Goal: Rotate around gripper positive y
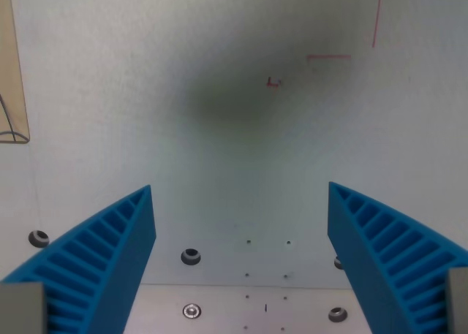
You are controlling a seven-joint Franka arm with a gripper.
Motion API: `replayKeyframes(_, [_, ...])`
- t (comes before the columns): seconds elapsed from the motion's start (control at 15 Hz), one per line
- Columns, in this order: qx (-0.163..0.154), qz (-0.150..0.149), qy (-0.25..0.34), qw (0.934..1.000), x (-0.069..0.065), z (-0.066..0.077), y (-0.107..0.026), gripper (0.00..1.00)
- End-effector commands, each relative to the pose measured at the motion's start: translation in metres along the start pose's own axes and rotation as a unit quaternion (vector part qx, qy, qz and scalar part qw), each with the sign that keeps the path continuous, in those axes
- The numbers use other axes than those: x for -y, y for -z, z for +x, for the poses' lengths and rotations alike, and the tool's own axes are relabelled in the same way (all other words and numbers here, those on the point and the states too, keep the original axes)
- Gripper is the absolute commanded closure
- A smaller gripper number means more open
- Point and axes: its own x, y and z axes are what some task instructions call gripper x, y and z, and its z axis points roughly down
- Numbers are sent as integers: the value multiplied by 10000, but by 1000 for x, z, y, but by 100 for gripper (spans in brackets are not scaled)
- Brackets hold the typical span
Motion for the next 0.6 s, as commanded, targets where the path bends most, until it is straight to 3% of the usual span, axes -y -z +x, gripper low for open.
replayKeyframes(0.07, [-587,0,0,9983,0,-3,0,0])
replayKeyframes(0.6, [-1052,0,-1,9945,0,-3,0,0])
